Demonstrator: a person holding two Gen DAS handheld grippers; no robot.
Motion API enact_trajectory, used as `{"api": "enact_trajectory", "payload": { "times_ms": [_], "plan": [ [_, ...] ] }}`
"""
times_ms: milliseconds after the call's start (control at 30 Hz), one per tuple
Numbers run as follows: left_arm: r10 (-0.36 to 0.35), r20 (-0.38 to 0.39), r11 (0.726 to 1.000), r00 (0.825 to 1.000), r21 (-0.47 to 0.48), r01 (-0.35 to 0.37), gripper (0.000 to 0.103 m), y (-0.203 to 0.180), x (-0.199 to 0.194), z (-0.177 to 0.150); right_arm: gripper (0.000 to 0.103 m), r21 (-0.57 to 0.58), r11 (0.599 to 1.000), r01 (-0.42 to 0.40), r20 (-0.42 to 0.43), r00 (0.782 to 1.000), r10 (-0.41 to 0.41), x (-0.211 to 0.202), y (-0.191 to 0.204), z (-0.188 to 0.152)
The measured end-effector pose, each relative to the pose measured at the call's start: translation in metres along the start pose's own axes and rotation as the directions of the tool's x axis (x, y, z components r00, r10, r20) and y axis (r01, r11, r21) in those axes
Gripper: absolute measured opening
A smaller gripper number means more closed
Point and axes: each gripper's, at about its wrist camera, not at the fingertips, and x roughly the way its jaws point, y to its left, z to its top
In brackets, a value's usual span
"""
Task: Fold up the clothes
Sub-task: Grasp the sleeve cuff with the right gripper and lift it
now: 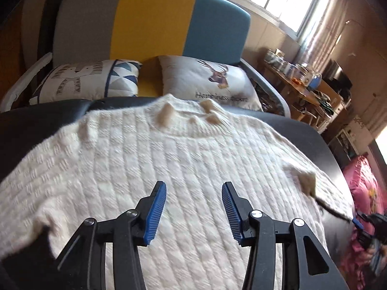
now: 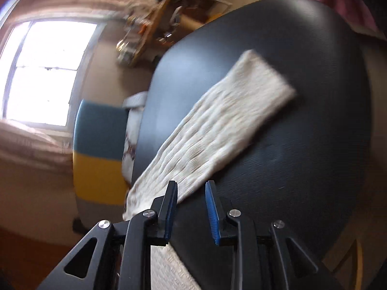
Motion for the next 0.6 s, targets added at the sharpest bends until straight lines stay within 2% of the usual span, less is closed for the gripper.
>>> {"api": "enact_trajectory", "payload": {
  "times_ms": [67,167,333,367,433,467,600],
  "plan": [
    [-0.038,-0.042,0.999,0.998,0.015,0.039,0.050,-0.024,0.002,-0.019,0.025,0.102,0.995,-0.021,0.046,0.999,0.016,-0.008,-0.024,0.010],
    [-0.070,-0.102,0.997,0.992,0.024,0.073,0.050,-0.051,0.009,-0.041,0.025,0.188,0.981,-0.038,0.072,0.997,0.025,-0.004,-0.043,0.022],
    [-0.074,-0.155,0.994,0.985,0.062,0.085,0.050,-0.078,0.012,-0.063,0.022,0.219,0.973,-0.066,0.135,0.990,0.037,0.020,-0.047,0.034],
    [-0.076,-0.165,0.993,0.983,0.071,0.089,0.050,-0.082,0.012,-0.066,0.022,0.202,0.977,-0.063,0.152,0.988,0.032,0.022,-0.044,0.037],
    [-0.066,-0.179,0.992,0.982,0.094,0.084,0.051,-0.087,0.012,-0.070,0.018,0.077,0.997,0.016,0.157,0.987,-0.028,0.031,-0.026,0.042],
    [-0.062,-0.186,0.991,0.981,0.104,0.082,0.051,-0.090,0.012,-0.071,0.011,0.008,0.998,0.062,0.160,0.985,-0.063,0.035,-0.017,0.044],
    [-0.067,-0.209,0.988,0.976,0.126,0.095,0.052,-0.101,0.012,-0.073,0.006,-0.125,0.988,0.087,0.122,0.990,-0.072,0.053,0.000,0.051]
  ]
}}
